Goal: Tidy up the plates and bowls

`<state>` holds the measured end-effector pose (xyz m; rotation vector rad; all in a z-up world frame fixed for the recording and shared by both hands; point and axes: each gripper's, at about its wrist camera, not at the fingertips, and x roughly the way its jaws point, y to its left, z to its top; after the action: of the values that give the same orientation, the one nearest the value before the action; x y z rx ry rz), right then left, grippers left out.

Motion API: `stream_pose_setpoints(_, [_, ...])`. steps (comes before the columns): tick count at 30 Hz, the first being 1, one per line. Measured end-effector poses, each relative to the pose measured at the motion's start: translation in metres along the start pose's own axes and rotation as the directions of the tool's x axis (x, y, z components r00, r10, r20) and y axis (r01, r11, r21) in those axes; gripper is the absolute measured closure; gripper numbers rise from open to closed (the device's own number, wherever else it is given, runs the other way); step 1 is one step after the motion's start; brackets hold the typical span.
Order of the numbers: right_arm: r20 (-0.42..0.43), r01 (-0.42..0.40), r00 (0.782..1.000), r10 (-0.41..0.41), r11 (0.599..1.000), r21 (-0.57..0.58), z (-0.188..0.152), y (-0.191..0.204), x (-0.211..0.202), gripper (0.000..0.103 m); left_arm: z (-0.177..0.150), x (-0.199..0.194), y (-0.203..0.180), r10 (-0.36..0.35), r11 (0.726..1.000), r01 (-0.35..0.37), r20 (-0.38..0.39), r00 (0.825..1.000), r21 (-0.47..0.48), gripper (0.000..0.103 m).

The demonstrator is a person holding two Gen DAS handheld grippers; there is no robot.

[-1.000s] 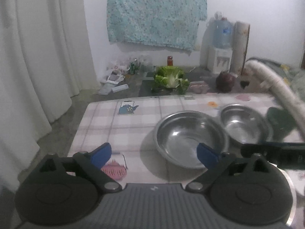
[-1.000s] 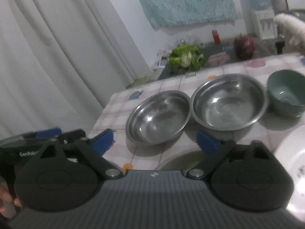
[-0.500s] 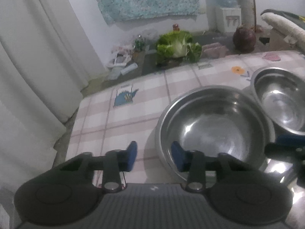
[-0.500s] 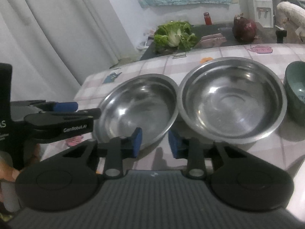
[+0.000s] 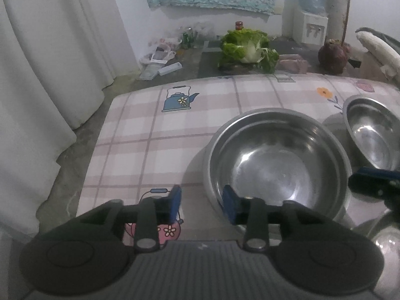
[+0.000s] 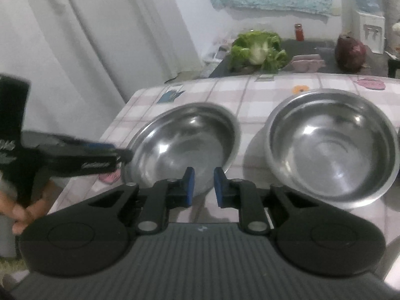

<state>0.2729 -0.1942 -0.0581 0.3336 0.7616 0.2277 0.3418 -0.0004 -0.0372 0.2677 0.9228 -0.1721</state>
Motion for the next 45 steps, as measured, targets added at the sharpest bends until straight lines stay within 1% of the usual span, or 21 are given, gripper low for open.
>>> stream_pose_setpoints(3, [0.005,0.014,1.0,-0.014,1.0,0.011,0.006,-0.004,0.006,0.086,0.005,0.005,-0.002,-0.015,1.0,0.015,-0.002,1.0,-0.009,0.052])
stream_pose_setpoints(7, [0.006,0.031,0.999,-0.031,1.0,0.001,0.008,-0.003,0.012,0.087,0.009,0.016,-0.004,-0.029,0.999,0.028,-0.033,0.999,-0.016,0.052])
stream_pose_setpoints(10, [0.009,0.034,0.999,-0.034,0.999,-0.002,0.009,-0.003,0.014,0.088,0.009,0.022,-0.007,-0.024,1.0,0.023,-0.045,0.999,-0.02,0.055])
stream_pose_setpoints(12, [0.01,0.039,0.999,-0.038,0.999,-0.011,0.009,-0.001,0.015,0.091,0.008,0.024,-0.009,-0.018,1.0,0.017,-0.049,0.999,-0.018,0.063])
stream_pose_setpoints(13, [0.008,0.037,0.999,-0.037,0.999,-0.013,0.009,-0.001,0.016,0.092,0.008,0.025,-0.01,-0.021,1.0,0.02,-0.053,0.998,-0.017,0.064])
stream_pose_setpoints(15, [0.008,0.038,0.999,-0.038,0.999,-0.016,0.009,0.0,0.018,0.094,0.007,0.025,-0.012,-0.024,1.0,0.023,-0.055,0.998,-0.016,0.07])
stream_pose_setpoints(17, [0.007,0.033,0.999,-0.033,0.999,-0.014,0.009,0.0,0.018,0.095,0.006,0.025,-0.013,-0.022,1.0,0.021,-0.058,0.998,-0.013,0.072])
stream_pose_setpoints(21, [0.004,0.031,1.0,-0.031,1.0,-0.001,0.008,0.001,0.014,0.096,0.005,0.025,-0.013,-0.012,1.0,0.012,-0.061,0.998,-0.008,0.072])
stream_pose_setpoints(23, [0.008,0.042,0.999,-0.042,0.999,0.007,0.006,0.0,0.01,0.093,0.005,0.027,-0.012,0.002,1.0,-0.002,-0.063,0.998,-0.002,0.072])
stream_pose_setpoints(24, [0.008,0.047,0.999,-0.047,0.999,0.013,0.005,-0.002,0.009,0.093,0.004,0.028,-0.01,0.003,1.0,-0.003,-0.063,0.998,-0.003,0.07])
stream_pose_setpoints(27, [-0.012,0.051,0.999,-0.05,0.998,0.039,0.002,-0.009,0.011,0.092,0.003,0.028,-0.005,-0.016,1.0,0.015,-0.062,0.998,-0.013,0.069])
stream_pose_setpoints(29, [-0.015,0.038,0.999,-0.037,0.998,0.051,0.002,-0.012,0.014,0.09,0.002,0.028,-0.004,-0.021,1.0,0.02,-0.06,0.998,-0.012,0.07])
stream_pose_setpoints(33, [-0.015,0.046,0.999,-0.045,0.998,0.034,0.005,-0.008,0.022,0.09,0.002,0.029,-0.004,-0.02,1.0,0.02,-0.061,0.998,-0.002,0.076])
stream_pose_setpoints(38, [-0.009,0.047,0.999,-0.047,0.999,0.021,0.005,-0.007,0.024,0.091,0.002,0.027,-0.004,-0.023,1.0,0.022,-0.053,0.998,-0.007,0.077])
stream_pose_setpoints(45, [0.0,0.035,0.999,-0.035,0.999,0.012,0.005,-0.006,0.017,0.091,0.002,0.017,-0.003,-0.033,0.999,0.032,-0.04,0.999,-0.01,0.077])
